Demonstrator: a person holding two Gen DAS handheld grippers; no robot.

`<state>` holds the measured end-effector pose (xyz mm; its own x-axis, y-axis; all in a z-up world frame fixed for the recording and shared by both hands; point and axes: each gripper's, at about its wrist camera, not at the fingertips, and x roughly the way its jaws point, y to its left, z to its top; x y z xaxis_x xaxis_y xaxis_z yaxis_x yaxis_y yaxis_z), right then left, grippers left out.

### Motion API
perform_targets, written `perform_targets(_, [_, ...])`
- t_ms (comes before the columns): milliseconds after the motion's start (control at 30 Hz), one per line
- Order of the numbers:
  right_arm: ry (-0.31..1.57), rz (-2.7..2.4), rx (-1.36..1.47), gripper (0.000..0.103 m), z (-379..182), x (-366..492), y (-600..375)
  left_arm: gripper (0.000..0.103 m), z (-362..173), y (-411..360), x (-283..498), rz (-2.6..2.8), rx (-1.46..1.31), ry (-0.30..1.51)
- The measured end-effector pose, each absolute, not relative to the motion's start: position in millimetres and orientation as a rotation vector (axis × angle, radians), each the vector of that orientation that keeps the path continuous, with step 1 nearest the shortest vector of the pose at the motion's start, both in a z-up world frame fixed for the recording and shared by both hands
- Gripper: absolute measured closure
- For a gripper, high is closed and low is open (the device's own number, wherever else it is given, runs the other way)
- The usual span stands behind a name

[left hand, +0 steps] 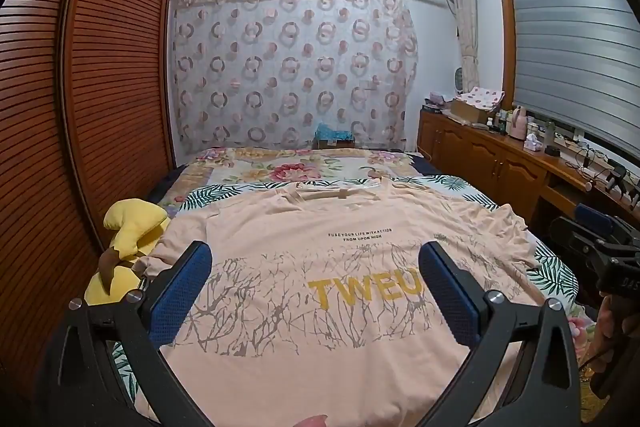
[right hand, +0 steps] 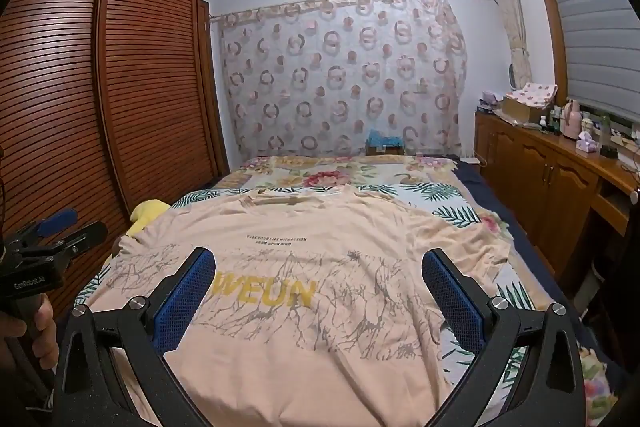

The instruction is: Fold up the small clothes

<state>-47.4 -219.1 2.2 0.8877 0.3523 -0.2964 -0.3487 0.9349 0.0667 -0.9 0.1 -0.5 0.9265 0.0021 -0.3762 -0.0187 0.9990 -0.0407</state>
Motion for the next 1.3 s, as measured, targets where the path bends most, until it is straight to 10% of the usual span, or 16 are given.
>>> perform_targets(1300, [0.304,0.372,0.017,0.000,3.3,-47.6,-219.9,0.000,2.0,-1.7,-2.7,0.013,-0.040,0.384])
